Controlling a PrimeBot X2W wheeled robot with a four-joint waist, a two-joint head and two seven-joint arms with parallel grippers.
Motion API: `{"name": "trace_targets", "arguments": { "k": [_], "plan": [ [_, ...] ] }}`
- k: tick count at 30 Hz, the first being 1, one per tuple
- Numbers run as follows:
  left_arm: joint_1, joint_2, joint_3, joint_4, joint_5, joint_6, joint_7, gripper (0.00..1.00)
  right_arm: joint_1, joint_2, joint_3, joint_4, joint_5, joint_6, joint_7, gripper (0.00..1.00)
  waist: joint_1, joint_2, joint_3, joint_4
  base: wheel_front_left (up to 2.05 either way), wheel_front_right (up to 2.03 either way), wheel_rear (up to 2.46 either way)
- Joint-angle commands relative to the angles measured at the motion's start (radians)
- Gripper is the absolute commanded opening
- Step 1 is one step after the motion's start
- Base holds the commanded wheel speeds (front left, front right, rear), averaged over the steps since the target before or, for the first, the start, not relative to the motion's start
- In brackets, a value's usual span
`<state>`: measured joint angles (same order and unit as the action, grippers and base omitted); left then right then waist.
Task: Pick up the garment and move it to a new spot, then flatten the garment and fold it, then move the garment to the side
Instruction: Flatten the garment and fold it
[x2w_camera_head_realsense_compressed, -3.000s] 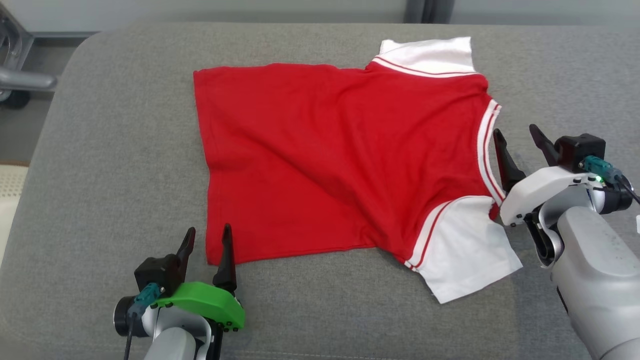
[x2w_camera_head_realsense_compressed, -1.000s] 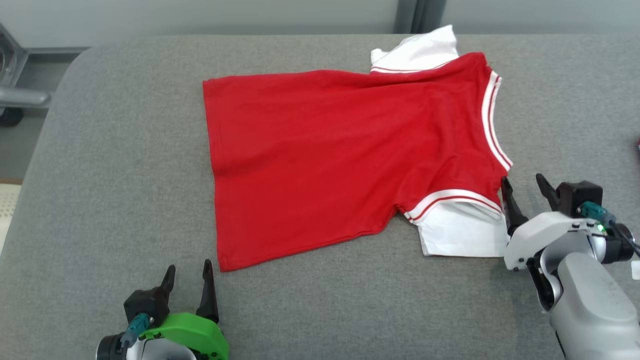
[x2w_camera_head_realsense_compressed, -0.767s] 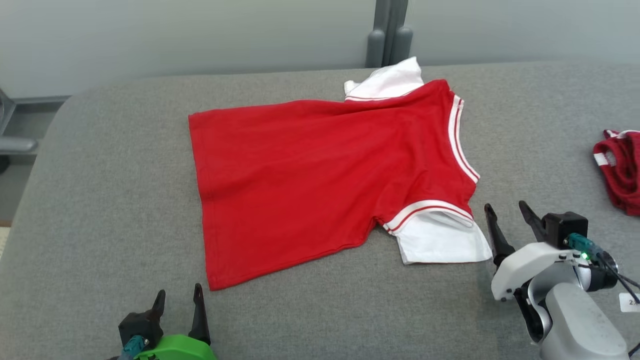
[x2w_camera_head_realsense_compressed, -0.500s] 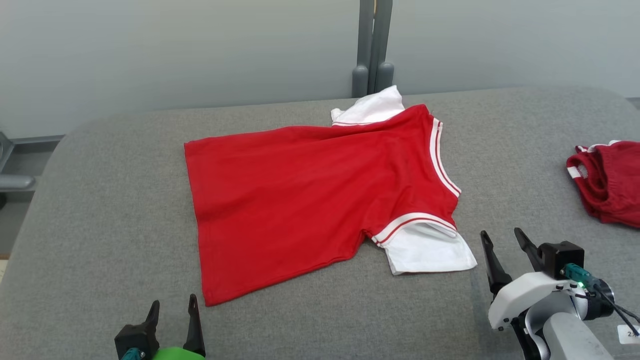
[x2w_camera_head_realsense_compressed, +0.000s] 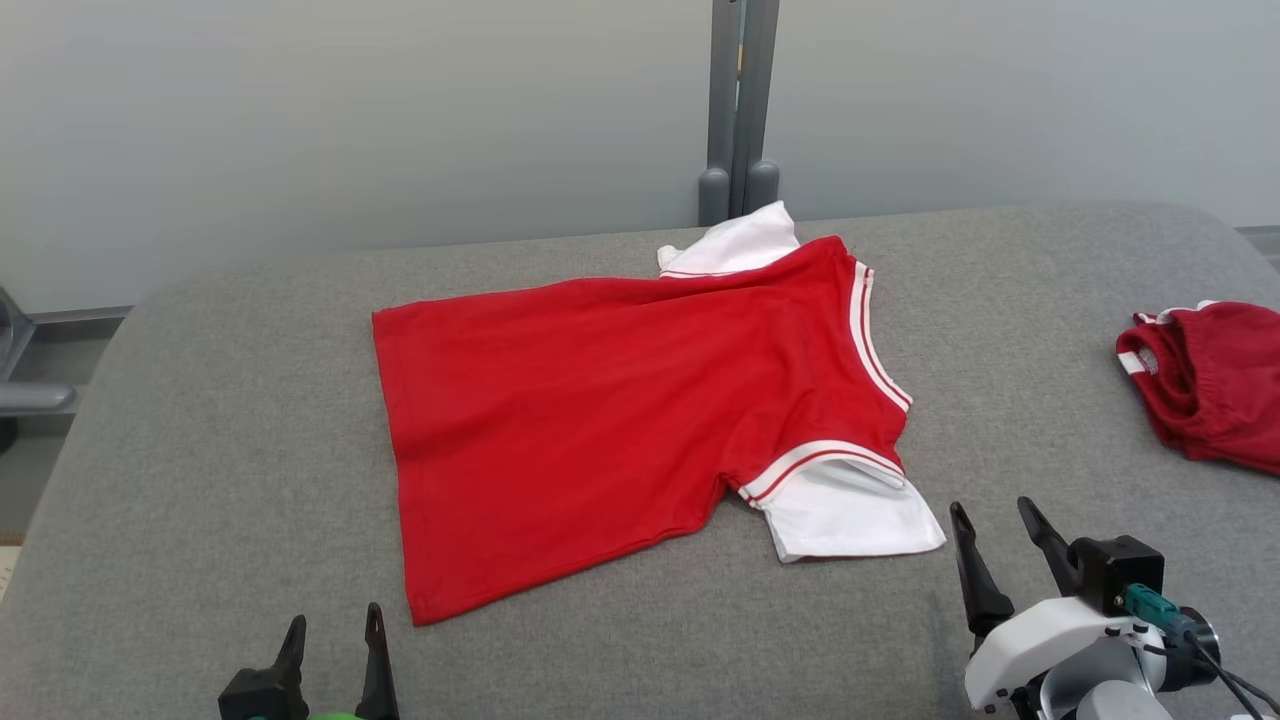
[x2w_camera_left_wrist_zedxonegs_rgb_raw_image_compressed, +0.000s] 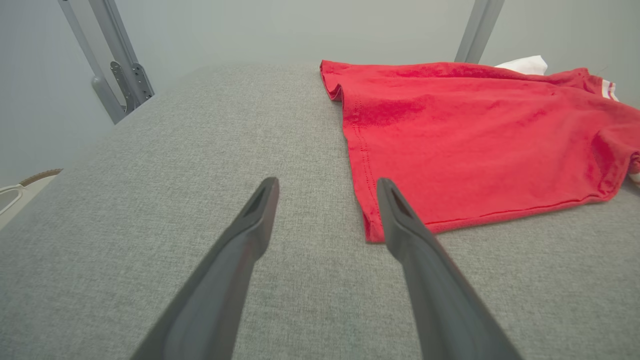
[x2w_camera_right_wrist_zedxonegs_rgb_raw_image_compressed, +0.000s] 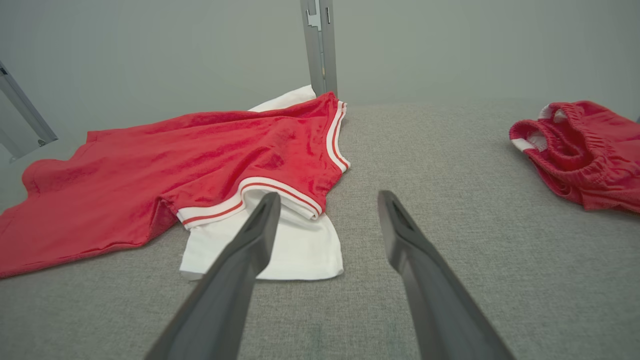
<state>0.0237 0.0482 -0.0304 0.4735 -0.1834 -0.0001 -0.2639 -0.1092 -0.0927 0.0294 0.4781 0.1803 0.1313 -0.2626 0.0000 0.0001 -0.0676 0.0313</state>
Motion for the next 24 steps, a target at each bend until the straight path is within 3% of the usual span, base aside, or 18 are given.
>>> {"name": "trace_targets", "arguments": {
  "k": [1, 11, 24],
  "plan": [
    [0.013, 0.005, 0.003, -0.006, 0.006, -0.004, 0.000, 1.00, 0.012, 0.000, -0.001, -0.008, -0.008, -0.001, -0.003, 1.00, 0.0000, -0.0001, 0.004, 0.000, 0.00, 0.00, 0.00],
    [-0.015, 0.005, -0.015, -0.008, -0.011, -0.010, 0.000, 1.00, -0.015, 0.003, 0.016, 0.022, -0.028, -0.001, -0.003, 1.00, 0.0000, -0.0001, 0.053, -0.011, 0.00, 0.00, 0.00],
    [-0.117, 0.005, -0.113, -0.003, -0.081, -0.010, 0.000, 1.00, -0.120, 0.010, -0.013, 0.130, -0.019, -0.001, -0.003, 1.00, 0.0000, -0.0001, 0.219, 0.008, 0.00, 0.00, 0.00]
  ]
}}
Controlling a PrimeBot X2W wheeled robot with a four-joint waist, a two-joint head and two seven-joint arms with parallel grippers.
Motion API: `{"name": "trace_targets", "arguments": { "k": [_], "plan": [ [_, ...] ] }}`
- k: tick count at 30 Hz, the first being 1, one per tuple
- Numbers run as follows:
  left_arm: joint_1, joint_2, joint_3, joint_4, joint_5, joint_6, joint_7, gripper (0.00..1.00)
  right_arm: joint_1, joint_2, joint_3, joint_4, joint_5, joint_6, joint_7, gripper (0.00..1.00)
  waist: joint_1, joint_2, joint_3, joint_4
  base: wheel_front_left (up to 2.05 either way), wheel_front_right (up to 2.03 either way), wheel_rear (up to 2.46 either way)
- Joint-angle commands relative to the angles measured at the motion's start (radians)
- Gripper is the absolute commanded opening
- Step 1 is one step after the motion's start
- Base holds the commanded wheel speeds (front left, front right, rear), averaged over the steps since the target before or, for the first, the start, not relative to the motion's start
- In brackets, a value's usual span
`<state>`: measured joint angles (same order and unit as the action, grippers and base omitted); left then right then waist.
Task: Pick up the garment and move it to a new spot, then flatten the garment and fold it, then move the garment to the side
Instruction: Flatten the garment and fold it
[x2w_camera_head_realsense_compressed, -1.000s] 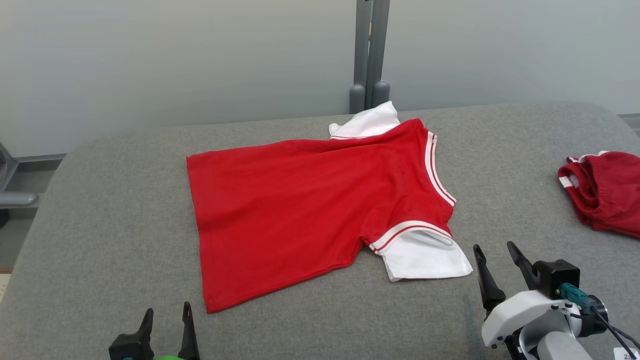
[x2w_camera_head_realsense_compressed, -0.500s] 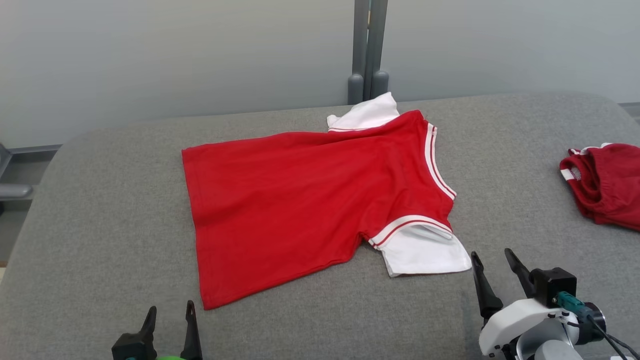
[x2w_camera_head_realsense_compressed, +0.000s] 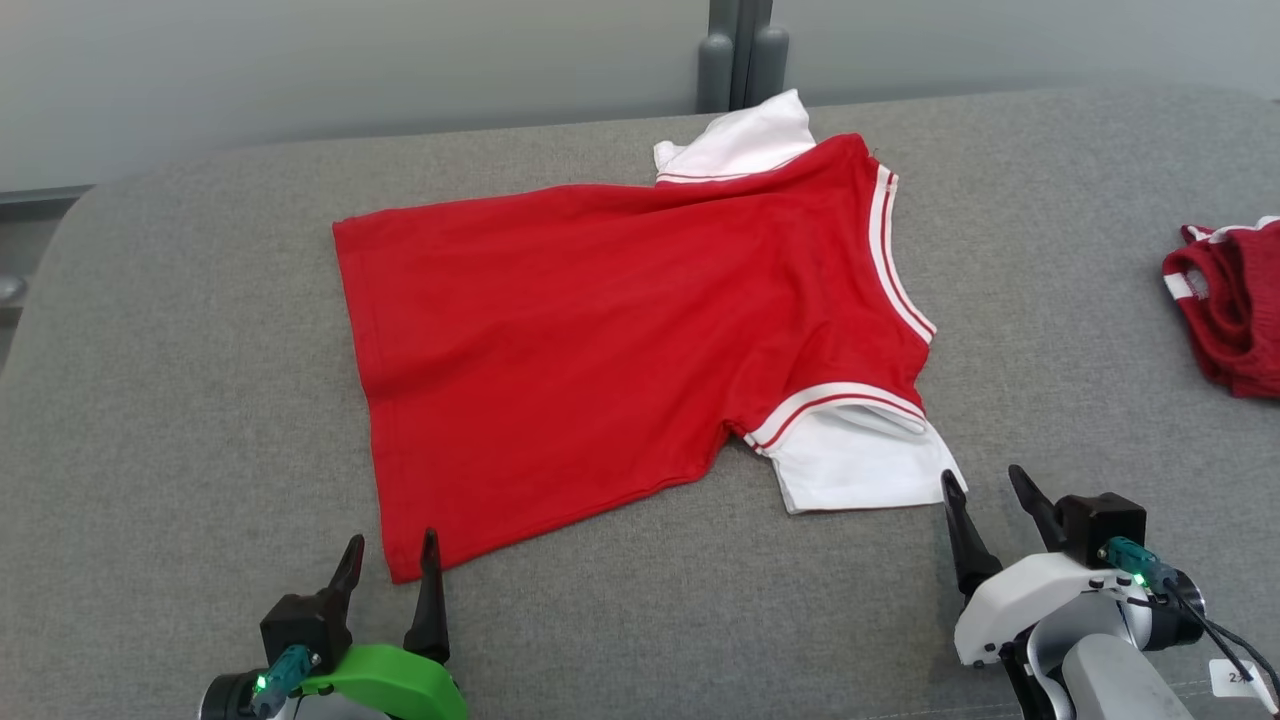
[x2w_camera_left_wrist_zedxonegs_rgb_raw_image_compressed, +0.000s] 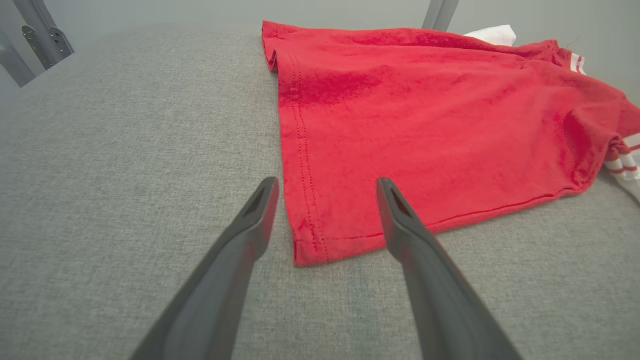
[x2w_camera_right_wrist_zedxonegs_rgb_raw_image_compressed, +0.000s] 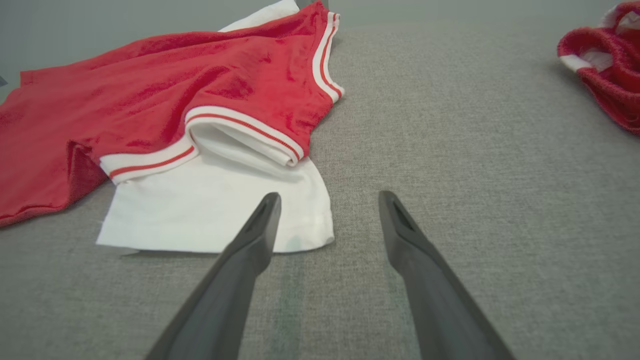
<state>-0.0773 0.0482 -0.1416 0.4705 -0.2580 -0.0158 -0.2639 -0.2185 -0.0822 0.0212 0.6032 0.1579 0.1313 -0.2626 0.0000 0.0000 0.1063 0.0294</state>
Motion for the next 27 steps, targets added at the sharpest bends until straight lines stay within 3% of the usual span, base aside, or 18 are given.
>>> {"name": "trace_targets", "arguments": {
  "k": [1, 20, 25, 27],
  "plan": [
    [-0.021, 0.005, -0.006, 0.001, -0.009, 0.007, 0.000, 1.00, -0.017, 0.001, -0.011, 0.015, 0.009, -0.001, -0.003, 1.00, 0.0000, 0.0000, 0.053, 0.012, 0.00, 0.00, 0.00],
    [-0.062, 0.005, -0.008, 0.014, -0.004, -0.005, 0.000, 1.00, -0.087, 0.018, 0.039, 0.157, 0.030, 0.000, 0.003, 0.97, 0.0000, 0.0000, 0.101, 0.035, 0.00, 0.00, 0.00],
    [-0.071, 0.005, -0.022, 0.026, -0.026, -0.018, 0.000, 1.00, -0.089, 0.015, 0.065, 0.183, 0.033, 0.000, 0.006, 0.00, 0.0000, 0.0000, 0.103, 0.035, 0.00, 0.00, 0.00],
    [-0.077, 0.005, -0.028, 0.033, -0.039, -0.023, 0.000, 1.00, -0.087, 0.006, 0.066, 0.185, 0.037, -0.001, 0.006, 0.00, 0.0000, 0.0000, 0.103, 0.034, 0.00, 0.00, 0.00]
  ]
}}
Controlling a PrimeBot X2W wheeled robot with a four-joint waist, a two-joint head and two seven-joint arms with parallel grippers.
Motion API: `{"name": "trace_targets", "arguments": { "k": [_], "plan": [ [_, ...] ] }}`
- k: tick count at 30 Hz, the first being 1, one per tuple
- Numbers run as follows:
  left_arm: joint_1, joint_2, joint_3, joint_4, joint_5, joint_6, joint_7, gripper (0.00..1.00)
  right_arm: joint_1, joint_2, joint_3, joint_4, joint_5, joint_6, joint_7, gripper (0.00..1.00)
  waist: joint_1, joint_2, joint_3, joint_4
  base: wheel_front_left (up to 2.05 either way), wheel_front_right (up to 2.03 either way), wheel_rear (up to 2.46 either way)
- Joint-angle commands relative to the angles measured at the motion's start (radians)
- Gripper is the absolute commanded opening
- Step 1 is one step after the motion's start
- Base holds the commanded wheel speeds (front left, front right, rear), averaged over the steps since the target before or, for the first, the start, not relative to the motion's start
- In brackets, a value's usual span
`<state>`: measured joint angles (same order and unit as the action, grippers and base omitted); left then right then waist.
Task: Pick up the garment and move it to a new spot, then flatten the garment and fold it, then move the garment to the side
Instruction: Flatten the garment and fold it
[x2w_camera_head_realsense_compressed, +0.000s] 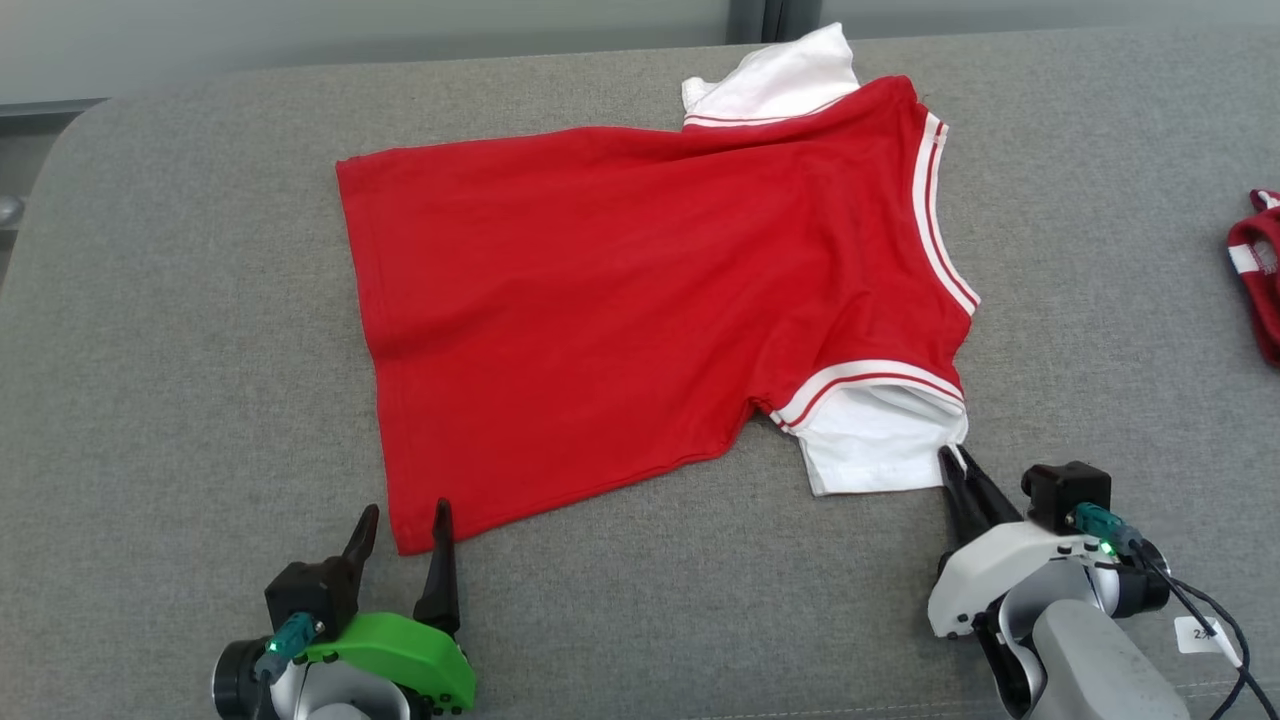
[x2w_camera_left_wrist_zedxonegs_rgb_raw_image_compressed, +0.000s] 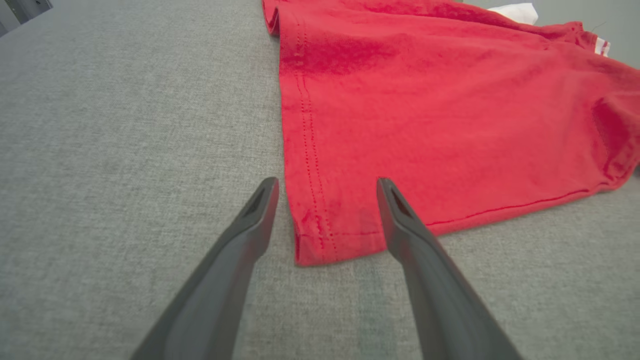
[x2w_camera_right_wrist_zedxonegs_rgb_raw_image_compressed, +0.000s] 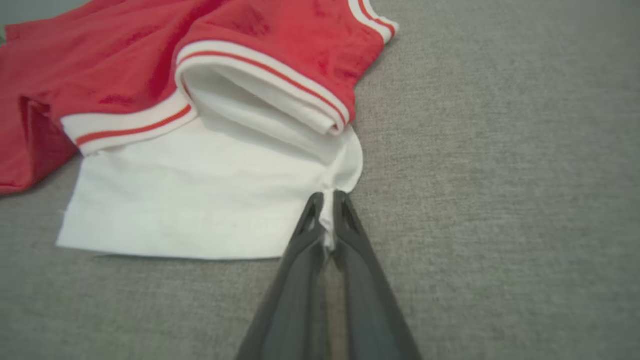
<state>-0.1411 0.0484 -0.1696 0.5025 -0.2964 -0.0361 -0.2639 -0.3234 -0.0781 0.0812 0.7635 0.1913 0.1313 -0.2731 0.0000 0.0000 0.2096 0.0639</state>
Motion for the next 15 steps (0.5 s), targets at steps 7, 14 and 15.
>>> {"name": "trace_targets", "arguments": {
  "k": [7, 14, 15],
  "plan": [
    [-0.033, 0.004, 0.010, 0.069, -0.087, -0.015, 0.000, 1.00, 0.041, -0.021, 0.008, 0.004, 0.009, -0.002, 0.016, 0.00, 0.0000, 0.0000, 0.000, -0.016, 0.00, 0.00, 0.00],
    [-0.048, 0.003, 0.007, 0.158, -0.133, -0.033, 0.002, 0.85, 0.047, -0.026, 0.034, -0.020, 0.008, -0.002, 0.014, 0.00, 0.0000, 0.0000, -0.006, -0.040, 0.00, 0.00, 0.00],
    [-0.050, 0.003, 0.002, 0.168, -0.131, -0.038, 0.002, 0.33, 0.047, -0.026, 0.032, -0.024, 0.008, -0.002, 0.014, 0.00, 0.0000, 0.0000, -0.007, -0.042, 0.00, 0.00, 0.00]
  ]
}}
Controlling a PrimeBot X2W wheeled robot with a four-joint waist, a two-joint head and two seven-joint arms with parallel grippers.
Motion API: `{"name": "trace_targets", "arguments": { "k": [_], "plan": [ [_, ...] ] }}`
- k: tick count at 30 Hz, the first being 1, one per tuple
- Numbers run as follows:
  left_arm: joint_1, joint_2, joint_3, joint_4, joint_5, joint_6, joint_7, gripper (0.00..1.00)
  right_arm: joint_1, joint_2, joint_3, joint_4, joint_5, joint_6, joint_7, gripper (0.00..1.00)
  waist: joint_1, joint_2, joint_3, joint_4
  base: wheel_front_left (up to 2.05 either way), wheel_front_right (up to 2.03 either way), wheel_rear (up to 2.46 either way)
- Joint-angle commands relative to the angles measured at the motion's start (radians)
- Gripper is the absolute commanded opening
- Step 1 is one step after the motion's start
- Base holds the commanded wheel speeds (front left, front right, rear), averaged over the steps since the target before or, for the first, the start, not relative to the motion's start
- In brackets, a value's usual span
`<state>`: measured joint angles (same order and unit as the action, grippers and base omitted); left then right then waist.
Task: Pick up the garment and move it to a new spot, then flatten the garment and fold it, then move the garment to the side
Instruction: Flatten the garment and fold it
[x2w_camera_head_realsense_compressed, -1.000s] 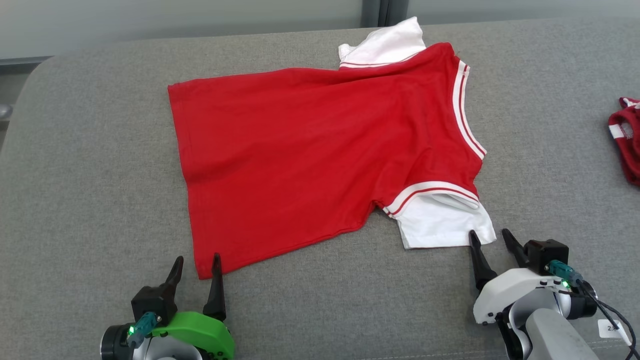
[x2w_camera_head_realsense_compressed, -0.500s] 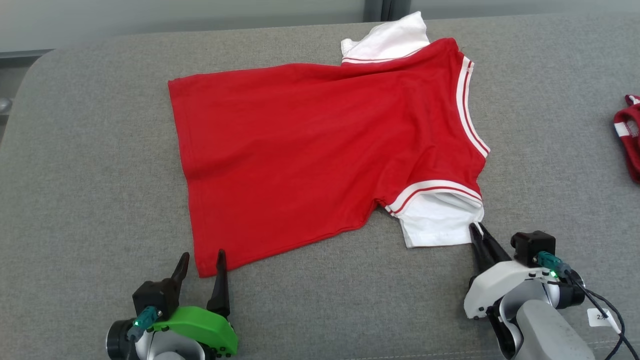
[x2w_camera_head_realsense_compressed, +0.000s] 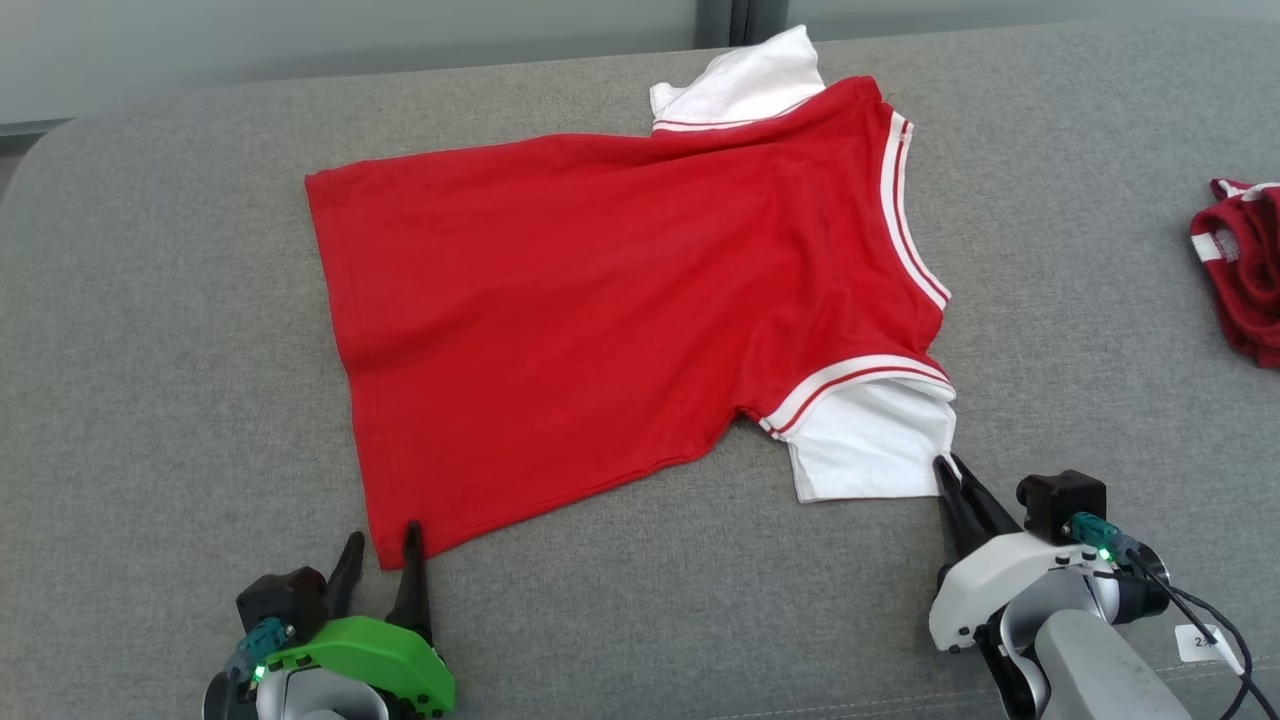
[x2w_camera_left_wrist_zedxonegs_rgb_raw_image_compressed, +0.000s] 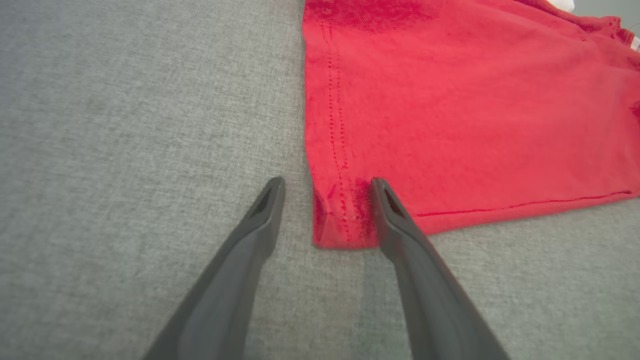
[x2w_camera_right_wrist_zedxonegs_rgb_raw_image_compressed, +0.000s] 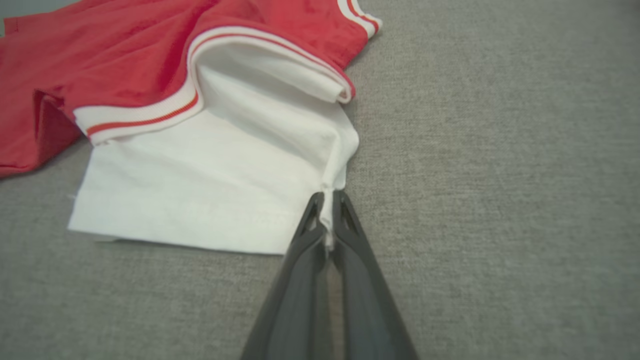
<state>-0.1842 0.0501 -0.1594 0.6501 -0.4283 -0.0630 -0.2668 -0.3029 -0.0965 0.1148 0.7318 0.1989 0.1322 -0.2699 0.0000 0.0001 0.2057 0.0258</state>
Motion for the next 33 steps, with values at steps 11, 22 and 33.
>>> {"name": "trace_targets", "arguments": {
  "k": [11, 22, 33],
  "plan": [
    [0.051, 0.001, -0.026, 0.053, -0.001, -0.029, 0.005, 0.00, 0.065, -0.002, -0.018, -0.006, 0.013, -0.003, 0.007, 0.00, 0.0000, -0.0001, -0.092, -0.008, 0.00, 0.00, 0.00],
    [0.176, 0.004, 0.062, 0.069, 0.065, -0.019, 0.004, 0.00, 0.204, -0.007, -0.023, -0.019, 0.025, -0.003, 0.007, 0.00, 0.0000, -0.0001, -0.244, -0.018, 0.00, 0.00, 0.00],
    [0.135, 0.003, 0.131, -0.031, 0.119, -0.049, 0.003, 0.00, 0.214, -0.042, -0.010, -0.257, 0.074, -0.003, 0.006, 0.00, 0.0000, -0.0001, -0.233, -0.058, 0.00, 0.00, 0.00]
  ]
}}
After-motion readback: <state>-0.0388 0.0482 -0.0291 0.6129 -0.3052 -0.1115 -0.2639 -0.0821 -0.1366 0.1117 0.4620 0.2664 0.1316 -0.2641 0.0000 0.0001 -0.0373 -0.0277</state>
